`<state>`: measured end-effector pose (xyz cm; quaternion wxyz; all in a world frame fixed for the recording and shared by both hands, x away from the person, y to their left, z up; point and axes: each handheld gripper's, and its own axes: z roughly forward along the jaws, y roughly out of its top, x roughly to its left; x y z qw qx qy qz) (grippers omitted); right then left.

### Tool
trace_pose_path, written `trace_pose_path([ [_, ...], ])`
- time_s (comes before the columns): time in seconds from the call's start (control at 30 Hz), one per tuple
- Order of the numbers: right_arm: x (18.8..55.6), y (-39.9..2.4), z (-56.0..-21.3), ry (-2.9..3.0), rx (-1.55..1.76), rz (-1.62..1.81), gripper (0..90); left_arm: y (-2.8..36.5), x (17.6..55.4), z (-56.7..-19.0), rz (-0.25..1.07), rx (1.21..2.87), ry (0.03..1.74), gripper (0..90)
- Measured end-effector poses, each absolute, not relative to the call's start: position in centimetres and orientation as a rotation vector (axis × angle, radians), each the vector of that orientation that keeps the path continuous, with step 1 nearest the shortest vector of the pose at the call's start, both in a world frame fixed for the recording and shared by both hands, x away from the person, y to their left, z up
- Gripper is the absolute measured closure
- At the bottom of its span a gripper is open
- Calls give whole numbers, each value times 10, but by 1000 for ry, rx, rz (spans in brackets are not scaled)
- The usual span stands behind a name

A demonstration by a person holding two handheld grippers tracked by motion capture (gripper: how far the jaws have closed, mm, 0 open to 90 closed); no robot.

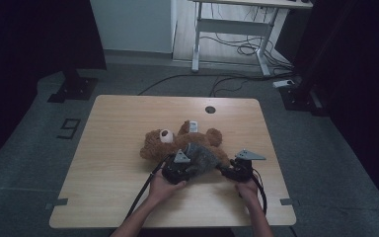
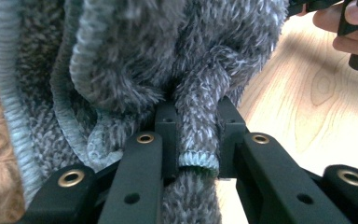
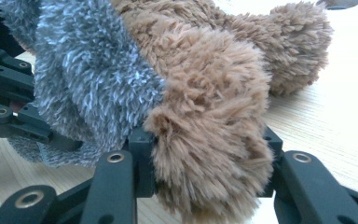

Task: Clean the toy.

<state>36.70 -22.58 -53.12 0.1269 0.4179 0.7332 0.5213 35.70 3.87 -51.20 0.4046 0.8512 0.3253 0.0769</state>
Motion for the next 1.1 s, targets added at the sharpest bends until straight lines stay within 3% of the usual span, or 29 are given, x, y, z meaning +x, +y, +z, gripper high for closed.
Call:
trace_pose_path([
  [0.27,367,-226,-532,2129,1215,1526,555,44,353,-506,215,2127,809,755],
  [0.63,367,-226,-532,2125,1221,1530,555,47,355,-451,350,1970,753,753],
  [0.83,367,-227,-531,2132,1221,1527,557,20,369,-480,275,2069,787,752],
  [1.1,368,-227,-533,2150,1224,1506,559,18,360,-500,215,2101,800,758],
])
